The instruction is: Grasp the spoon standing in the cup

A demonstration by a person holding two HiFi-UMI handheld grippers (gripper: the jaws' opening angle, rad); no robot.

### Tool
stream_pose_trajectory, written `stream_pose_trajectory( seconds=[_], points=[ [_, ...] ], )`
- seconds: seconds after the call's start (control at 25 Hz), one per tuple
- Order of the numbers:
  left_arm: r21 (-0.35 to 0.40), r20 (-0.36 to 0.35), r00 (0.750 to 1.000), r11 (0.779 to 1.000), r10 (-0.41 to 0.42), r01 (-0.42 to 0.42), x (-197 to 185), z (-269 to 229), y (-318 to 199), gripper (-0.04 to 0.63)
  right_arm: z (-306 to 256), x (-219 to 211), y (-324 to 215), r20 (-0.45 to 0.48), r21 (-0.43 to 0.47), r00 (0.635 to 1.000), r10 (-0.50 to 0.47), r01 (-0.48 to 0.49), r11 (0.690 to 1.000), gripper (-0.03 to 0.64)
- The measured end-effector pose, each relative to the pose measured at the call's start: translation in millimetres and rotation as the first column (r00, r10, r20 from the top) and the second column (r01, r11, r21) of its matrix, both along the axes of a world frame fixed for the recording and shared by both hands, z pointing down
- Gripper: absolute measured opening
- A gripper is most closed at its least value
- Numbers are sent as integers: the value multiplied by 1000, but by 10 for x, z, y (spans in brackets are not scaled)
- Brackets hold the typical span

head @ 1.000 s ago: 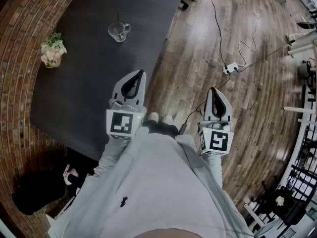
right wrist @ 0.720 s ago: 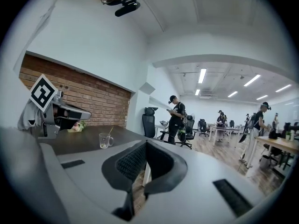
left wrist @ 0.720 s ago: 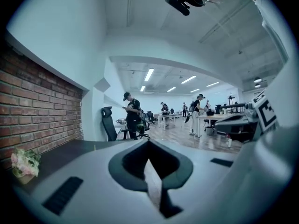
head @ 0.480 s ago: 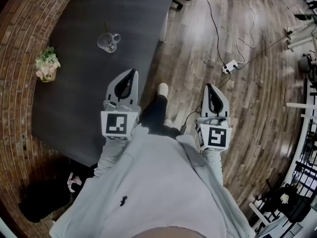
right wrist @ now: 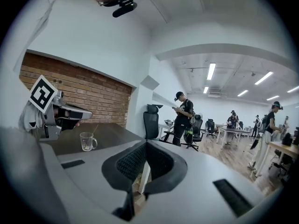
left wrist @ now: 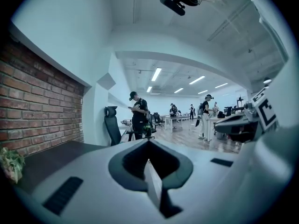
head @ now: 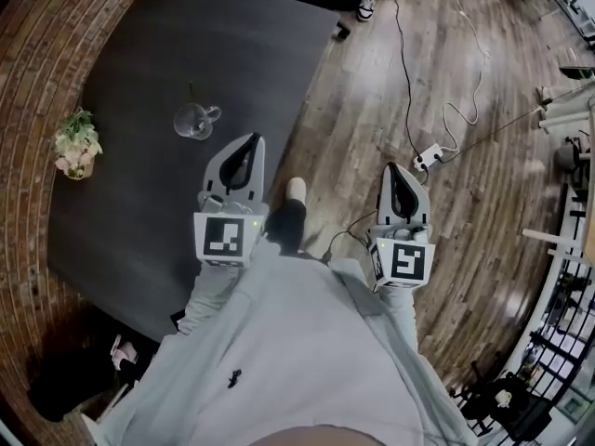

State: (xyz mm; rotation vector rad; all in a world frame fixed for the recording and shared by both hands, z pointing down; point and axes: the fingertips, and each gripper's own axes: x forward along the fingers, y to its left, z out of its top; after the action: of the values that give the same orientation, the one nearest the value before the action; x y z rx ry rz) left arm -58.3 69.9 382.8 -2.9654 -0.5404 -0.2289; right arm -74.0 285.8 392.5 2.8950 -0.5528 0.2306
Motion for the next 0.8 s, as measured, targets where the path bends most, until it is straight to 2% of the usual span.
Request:
stream_pose_trajectory(
  seconds=[0.12,0.28,0.48,0.64,0.8],
  points=[
    [-5,0,1000,1000,-14,14,317,0,-29,18,-18,367,-46,7,-14,1000,-21,21,1000,15],
    [-31,10,997,997,-73,73,719,-25,-161,18,-59,835,-159,8,-24,998,-59,59,998,15],
    [9,-30,993,993,-114,115,1067,-38,-391,18,-84,1277,-395,15,-37,992,-129,130,991,15],
    [-31,-6,977,976,-214,214,1133,-78,-532,18,-95,1514,-566,24,-32,979,-204,205,978,15],
    [-36,7,947,946,-322,322,998,-51,-792,18,-71,1644,-842,29,-24,952,-303,304,952,15]
  ],
)
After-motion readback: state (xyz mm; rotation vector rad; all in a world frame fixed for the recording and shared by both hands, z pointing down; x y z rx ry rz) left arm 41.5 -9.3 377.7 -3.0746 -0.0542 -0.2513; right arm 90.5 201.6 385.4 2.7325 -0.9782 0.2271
